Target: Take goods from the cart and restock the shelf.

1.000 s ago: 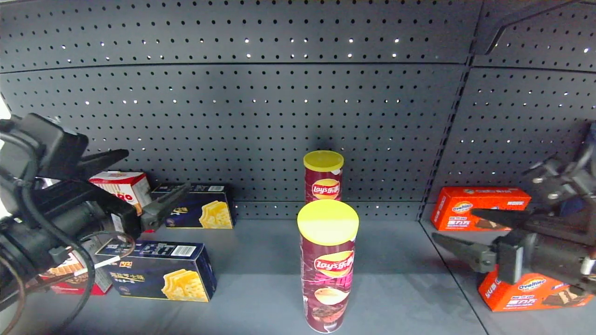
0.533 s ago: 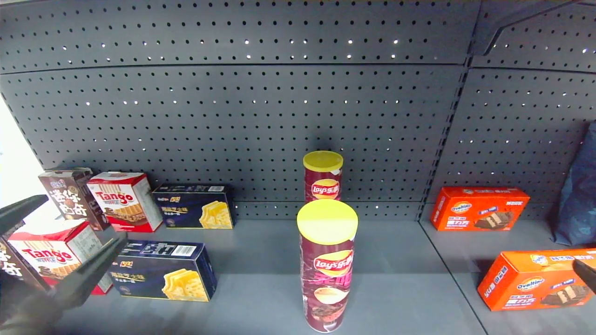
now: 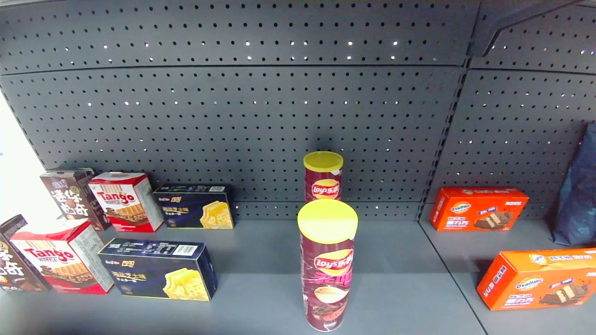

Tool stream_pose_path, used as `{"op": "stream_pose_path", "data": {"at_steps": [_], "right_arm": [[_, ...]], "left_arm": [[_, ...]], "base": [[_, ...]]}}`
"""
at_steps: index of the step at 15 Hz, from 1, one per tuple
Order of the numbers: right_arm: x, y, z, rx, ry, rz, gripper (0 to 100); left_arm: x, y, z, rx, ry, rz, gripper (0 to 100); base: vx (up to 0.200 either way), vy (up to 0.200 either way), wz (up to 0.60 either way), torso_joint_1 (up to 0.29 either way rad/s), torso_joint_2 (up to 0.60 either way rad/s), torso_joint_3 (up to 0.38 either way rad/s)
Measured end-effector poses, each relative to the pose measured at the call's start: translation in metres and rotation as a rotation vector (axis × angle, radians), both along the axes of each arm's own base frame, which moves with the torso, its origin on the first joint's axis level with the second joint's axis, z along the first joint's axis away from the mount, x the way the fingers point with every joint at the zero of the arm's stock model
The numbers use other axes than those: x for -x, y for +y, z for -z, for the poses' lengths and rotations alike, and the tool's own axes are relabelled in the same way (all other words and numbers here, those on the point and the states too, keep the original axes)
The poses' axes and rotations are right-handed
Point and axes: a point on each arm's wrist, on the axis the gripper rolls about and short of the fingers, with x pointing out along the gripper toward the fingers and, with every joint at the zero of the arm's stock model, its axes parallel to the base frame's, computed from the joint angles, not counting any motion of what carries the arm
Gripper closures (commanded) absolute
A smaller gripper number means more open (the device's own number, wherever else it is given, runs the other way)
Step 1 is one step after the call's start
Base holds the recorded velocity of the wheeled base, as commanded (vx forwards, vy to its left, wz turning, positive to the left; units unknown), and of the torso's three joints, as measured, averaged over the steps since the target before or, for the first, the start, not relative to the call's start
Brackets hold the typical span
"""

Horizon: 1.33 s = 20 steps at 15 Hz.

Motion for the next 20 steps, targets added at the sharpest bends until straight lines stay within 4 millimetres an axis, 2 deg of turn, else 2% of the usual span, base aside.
{"op": "stream_pose_path", "data": {"at_steps": [5,11,13,16,20], "right_arm": [[0.009,0.000,0.007,-0.017,-0.083,-0.066,0],[0.011,0.000,0.008,-0.017,-0.104,-0.070,0],[0.011,0.000,0.008,-0.017,-0.105,-0.070,0],[0.011,0.000,0.008,-0.017,-0.106,-0.071,0],[0.011,0.000,0.008,-0.017,-0.106,-0.070,0]], "left_arm": [[0.009,0.002,0.012,0.038,-0.098,0.026,0],[0.011,-0.003,0.019,0.154,-0.057,0.243,0],[0.011,-0.003,0.019,0.199,-0.044,0.240,0],[0.010,-0.002,0.019,0.247,-0.036,0.160,0],[0.010,-0.006,0.018,0.260,-0.078,-0.088,0]], "base": [[0.000,0.000,0.00,0.000,0.00,0.000],[0.000,0.000,0.00,0.000,0.00,0.000],[0.000,0.000,0.00,0.000,0.00,0.000],[0.000,0.000,0.00,0.000,0.00,0.000],[0.000,0.000,0.00,0.000,0.00,0.000]]}}
